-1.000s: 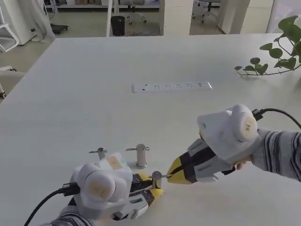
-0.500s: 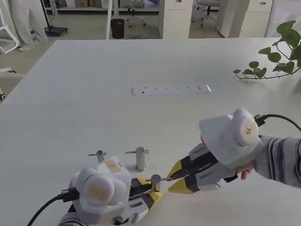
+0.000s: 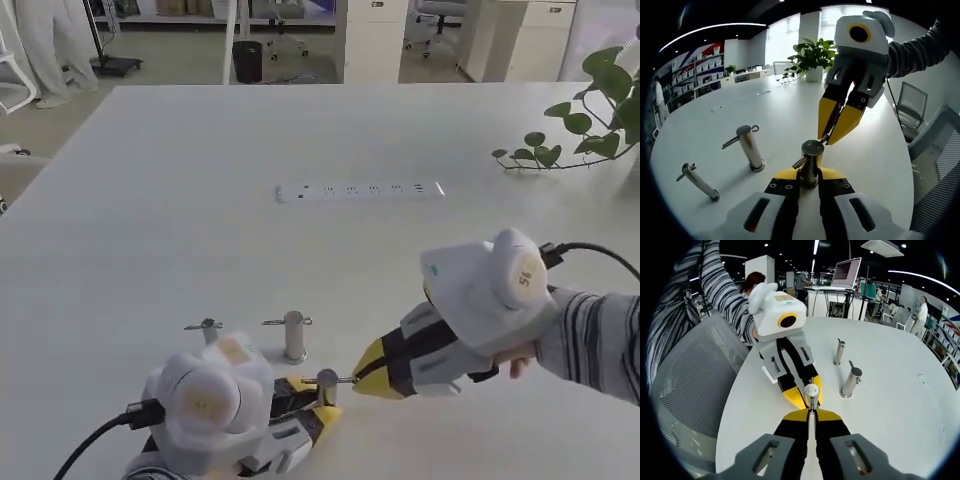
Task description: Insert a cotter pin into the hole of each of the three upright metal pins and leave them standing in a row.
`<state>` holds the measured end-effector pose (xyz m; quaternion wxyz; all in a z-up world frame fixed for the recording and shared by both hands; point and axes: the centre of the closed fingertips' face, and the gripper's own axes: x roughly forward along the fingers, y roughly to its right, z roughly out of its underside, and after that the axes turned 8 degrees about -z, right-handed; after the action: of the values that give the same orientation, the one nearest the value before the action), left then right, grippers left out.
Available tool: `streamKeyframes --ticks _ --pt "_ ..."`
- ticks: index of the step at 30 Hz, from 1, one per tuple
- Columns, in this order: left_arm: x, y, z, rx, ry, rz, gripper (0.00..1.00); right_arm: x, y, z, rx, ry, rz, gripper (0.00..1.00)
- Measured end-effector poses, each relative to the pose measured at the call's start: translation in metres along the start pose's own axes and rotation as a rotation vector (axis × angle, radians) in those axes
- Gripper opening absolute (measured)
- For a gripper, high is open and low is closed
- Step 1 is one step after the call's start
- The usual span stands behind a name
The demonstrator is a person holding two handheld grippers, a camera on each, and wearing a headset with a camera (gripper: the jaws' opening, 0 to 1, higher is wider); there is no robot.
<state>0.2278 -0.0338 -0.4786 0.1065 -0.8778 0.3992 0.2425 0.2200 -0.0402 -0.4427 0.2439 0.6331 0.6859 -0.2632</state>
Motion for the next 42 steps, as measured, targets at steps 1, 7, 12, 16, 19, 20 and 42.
streamKeyframes --ticks 1,7,12,16,19,20,42 --pt "0.000 0.000 0.000 -0.008 0.001 0.000 0.11 0.000 0.000 0.000 -0.002 -0.001 0.000 0.00" --pt "0.000 -0.001 0.001 -0.068 0.013 -0.008 0.11 0.002 -0.001 -0.002 0.003 0.003 0.004 0.00" --pt "0.001 -0.001 0.002 -0.108 0.019 -0.011 0.12 0.004 -0.001 -0.003 0.001 0.005 0.008 0.00" --pt "0.001 -0.001 0.002 -0.114 0.018 -0.016 0.12 0.006 -0.001 -0.005 -0.004 0.005 0.007 0.00" --pt "0.001 -0.001 0.002 -0.116 0.018 -0.016 0.12 0.007 0.000 -0.006 -0.002 0.000 0.007 0.00" --pt "0.000 -0.001 0.002 -0.119 0.017 -0.016 0.12 0.007 0.000 -0.006 -0.002 0.001 0.007 0.00" --pt "-0.032 -0.011 0.005 -0.069 0.014 -0.050 0.40 0.013 0.000 -0.021 0.072 0.045 0.025 0.16"
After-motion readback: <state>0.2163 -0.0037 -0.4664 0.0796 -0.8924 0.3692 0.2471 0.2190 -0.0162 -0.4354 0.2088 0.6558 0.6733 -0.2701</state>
